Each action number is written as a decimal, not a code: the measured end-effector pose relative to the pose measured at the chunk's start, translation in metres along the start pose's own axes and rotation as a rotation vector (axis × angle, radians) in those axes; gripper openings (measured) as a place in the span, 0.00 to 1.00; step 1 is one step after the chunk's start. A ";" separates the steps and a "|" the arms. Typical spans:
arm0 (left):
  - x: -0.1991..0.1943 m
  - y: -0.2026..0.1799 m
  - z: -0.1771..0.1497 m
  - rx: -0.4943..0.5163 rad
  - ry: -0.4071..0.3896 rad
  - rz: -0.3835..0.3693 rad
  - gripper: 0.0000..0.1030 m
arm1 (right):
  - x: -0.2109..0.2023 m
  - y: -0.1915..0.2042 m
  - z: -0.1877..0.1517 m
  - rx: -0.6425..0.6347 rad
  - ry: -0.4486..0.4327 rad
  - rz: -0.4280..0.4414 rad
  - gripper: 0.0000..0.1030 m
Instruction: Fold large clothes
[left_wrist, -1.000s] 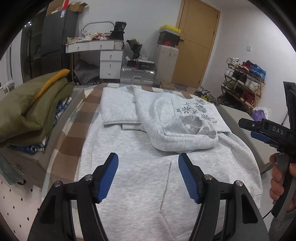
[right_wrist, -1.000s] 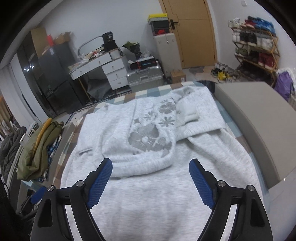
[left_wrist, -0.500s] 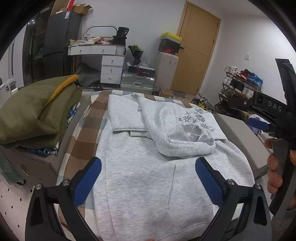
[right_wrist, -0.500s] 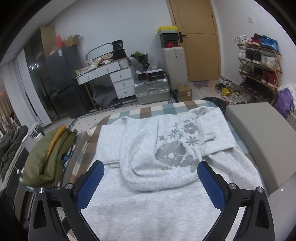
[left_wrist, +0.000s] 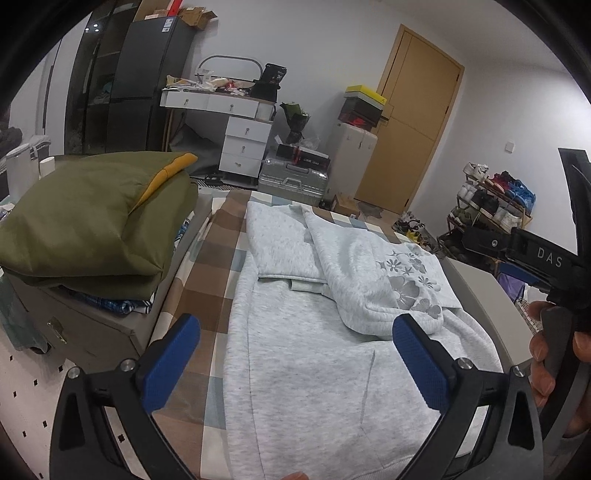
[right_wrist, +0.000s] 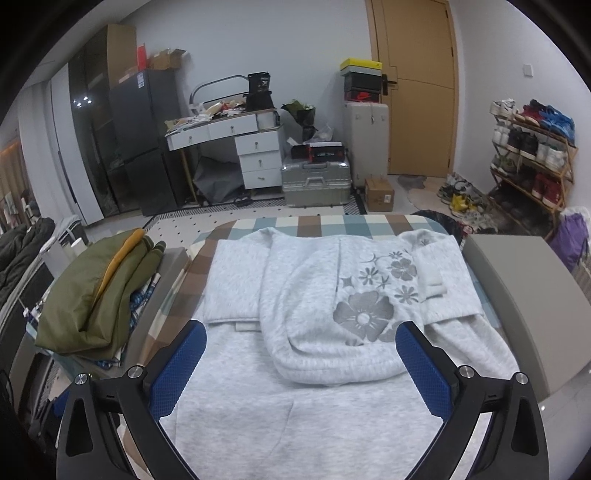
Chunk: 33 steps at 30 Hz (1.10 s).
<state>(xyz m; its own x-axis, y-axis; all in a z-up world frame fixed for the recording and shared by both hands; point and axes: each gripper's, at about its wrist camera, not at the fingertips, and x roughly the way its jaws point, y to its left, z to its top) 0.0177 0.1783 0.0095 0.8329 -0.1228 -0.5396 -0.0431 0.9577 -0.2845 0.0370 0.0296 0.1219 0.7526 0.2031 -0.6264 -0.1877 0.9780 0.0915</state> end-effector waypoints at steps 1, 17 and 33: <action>0.000 0.001 0.000 -0.005 -0.002 0.000 0.98 | -0.001 0.000 0.001 0.003 0.000 0.001 1.00; 0.002 -0.002 -0.002 0.019 -0.008 -0.007 0.99 | -0.011 -0.024 0.000 0.057 -0.012 -0.006 1.00; 0.037 0.006 -0.010 -0.013 0.083 0.010 0.99 | 0.005 -0.114 -0.073 0.059 0.035 -0.052 1.00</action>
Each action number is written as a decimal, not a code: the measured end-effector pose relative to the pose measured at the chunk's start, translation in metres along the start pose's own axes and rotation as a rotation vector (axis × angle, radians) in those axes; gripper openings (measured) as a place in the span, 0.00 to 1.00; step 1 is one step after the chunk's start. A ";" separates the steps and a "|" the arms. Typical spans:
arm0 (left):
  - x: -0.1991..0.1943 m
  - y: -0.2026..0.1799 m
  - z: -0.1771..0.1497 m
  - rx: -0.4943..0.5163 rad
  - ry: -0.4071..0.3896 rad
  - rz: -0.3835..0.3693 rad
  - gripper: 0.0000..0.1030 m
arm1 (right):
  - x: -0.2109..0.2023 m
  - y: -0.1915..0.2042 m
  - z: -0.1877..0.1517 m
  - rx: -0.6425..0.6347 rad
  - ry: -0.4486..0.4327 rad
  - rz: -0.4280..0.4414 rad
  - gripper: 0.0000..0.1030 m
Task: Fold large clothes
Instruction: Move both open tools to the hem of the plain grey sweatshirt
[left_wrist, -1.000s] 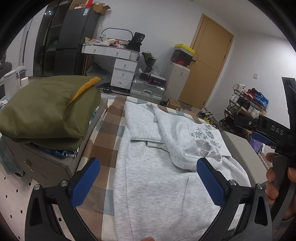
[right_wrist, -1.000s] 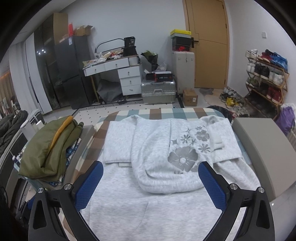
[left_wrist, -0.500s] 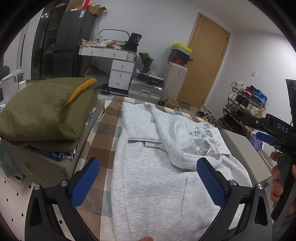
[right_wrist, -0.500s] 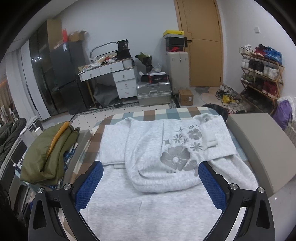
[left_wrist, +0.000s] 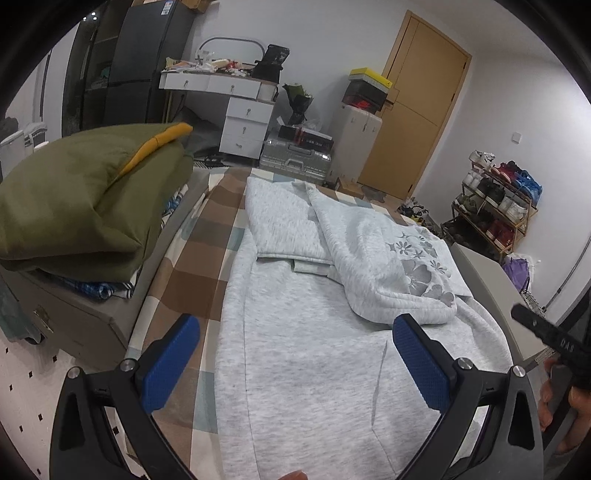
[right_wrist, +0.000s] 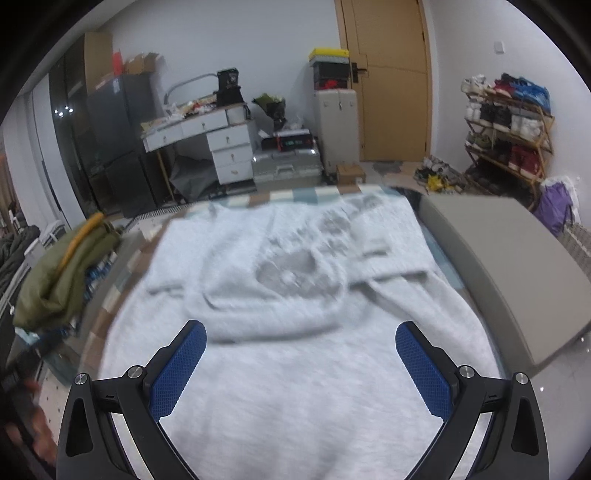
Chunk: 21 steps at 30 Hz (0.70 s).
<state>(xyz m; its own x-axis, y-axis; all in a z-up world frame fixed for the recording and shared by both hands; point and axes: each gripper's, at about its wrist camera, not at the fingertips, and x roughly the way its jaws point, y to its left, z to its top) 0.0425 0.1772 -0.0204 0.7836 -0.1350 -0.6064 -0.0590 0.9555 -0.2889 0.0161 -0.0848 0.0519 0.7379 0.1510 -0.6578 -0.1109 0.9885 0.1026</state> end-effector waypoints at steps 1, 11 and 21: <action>0.005 0.003 0.000 -0.005 0.017 0.014 0.99 | 0.004 -0.015 -0.009 0.004 0.021 -0.015 1.00; 0.021 0.006 -0.011 -0.048 0.083 0.023 0.99 | 0.011 -0.126 -0.048 0.178 0.102 0.015 1.00; 0.034 0.005 -0.055 -0.015 0.179 0.164 0.98 | 0.027 -0.194 -0.082 0.214 0.198 0.121 1.00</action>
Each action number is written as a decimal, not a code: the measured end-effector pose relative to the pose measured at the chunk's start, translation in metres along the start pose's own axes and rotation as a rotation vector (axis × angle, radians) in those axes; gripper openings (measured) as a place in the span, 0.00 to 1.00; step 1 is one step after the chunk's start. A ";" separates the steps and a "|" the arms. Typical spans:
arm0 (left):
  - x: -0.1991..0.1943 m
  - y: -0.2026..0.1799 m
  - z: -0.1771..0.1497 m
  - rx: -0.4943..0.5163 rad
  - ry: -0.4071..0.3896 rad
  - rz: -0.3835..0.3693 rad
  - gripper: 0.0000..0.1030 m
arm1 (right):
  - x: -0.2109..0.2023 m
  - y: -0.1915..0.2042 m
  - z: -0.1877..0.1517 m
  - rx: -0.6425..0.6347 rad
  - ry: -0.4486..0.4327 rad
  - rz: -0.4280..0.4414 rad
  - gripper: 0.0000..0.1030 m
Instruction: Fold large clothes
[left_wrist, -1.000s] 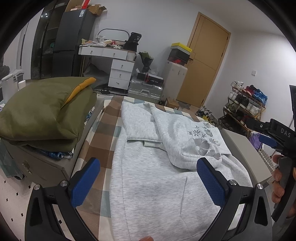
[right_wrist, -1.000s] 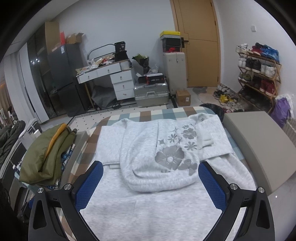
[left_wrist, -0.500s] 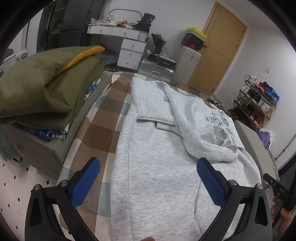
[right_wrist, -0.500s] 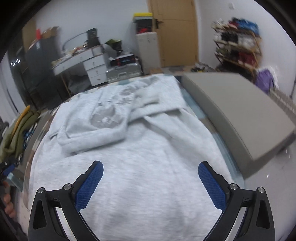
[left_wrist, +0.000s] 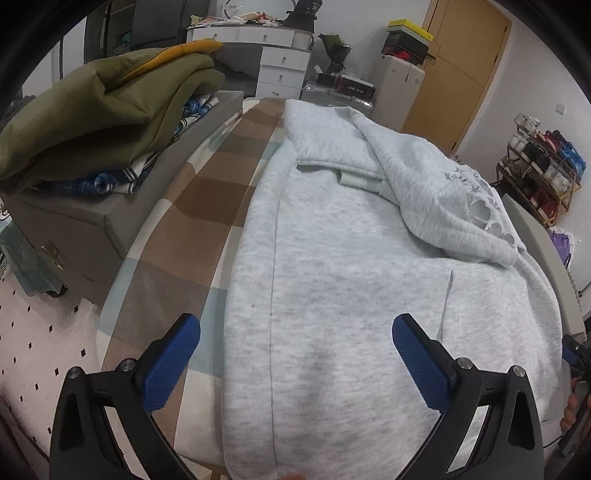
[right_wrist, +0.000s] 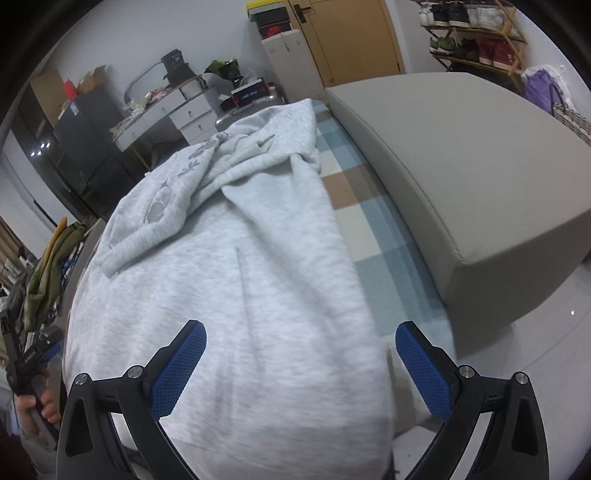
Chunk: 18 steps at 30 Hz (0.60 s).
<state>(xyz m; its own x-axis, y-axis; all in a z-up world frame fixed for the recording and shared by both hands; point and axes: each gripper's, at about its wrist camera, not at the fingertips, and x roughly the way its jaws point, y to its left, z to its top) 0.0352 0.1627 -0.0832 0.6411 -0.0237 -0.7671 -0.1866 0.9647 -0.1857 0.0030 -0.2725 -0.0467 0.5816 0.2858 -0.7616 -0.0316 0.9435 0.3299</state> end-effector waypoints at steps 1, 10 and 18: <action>0.001 -0.002 -0.003 0.011 0.009 0.006 0.98 | 0.000 -0.004 -0.003 -0.012 0.004 0.012 1.00; 0.015 -0.011 -0.016 0.061 0.057 0.052 0.72 | 0.011 -0.003 -0.015 -0.107 -0.005 0.097 0.75; 0.011 0.004 -0.018 0.043 0.076 0.097 0.64 | 0.010 0.009 -0.016 -0.176 -0.001 0.094 0.52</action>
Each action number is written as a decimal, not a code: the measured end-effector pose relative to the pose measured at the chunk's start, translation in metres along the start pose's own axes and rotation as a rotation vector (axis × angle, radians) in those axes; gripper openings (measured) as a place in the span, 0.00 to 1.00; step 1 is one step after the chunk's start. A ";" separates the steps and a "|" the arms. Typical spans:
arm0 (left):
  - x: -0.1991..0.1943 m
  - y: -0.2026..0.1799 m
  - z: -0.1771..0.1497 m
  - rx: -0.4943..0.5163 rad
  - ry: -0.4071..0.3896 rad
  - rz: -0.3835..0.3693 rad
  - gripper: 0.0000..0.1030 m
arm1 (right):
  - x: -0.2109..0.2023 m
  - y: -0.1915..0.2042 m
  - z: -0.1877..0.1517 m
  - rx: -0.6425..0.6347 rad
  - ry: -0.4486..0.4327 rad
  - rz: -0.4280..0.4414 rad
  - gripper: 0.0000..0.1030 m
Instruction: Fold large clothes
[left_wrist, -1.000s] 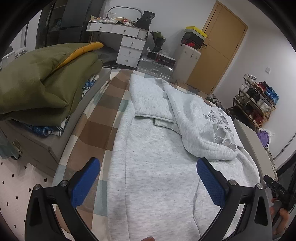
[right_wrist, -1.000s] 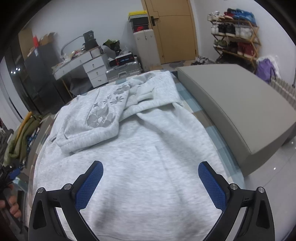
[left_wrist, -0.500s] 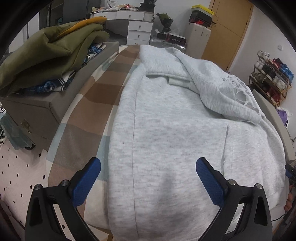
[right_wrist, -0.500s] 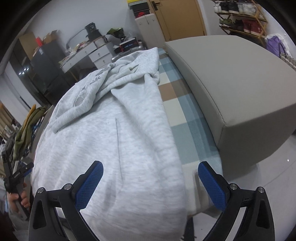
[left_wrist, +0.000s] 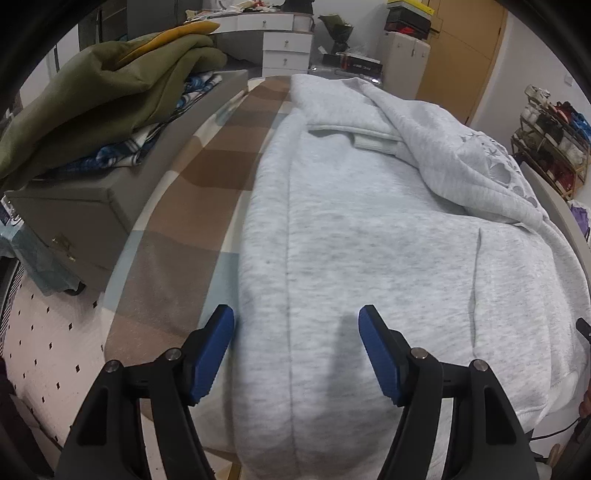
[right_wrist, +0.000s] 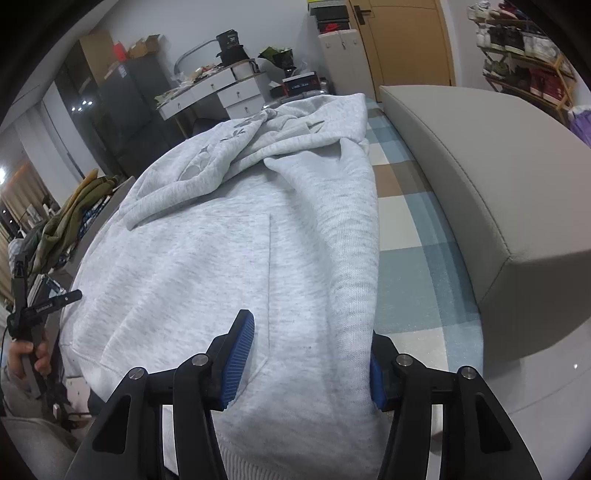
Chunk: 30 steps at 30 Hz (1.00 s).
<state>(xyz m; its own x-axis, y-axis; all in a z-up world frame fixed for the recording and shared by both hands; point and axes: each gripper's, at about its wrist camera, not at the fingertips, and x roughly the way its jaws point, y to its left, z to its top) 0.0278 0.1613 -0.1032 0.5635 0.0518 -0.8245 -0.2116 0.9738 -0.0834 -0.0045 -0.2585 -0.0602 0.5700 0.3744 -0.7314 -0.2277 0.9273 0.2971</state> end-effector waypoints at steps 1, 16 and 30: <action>-0.001 0.002 -0.001 0.003 -0.007 -0.011 0.64 | -0.002 -0.002 0.000 0.010 -0.004 0.004 0.52; -0.023 -0.001 0.006 0.015 -0.168 -0.047 0.04 | -0.019 0.003 0.002 -0.009 -0.152 -0.014 0.04; -0.074 0.008 0.014 0.018 -0.299 -0.182 0.03 | -0.063 -0.003 0.008 0.020 -0.260 0.121 0.04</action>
<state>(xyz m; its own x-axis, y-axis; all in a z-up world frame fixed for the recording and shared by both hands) -0.0044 0.1683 -0.0345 0.8001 -0.0629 -0.5965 -0.0736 0.9767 -0.2016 -0.0330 -0.2850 -0.0098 0.7236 0.4666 -0.5087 -0.2923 0.8747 0.3866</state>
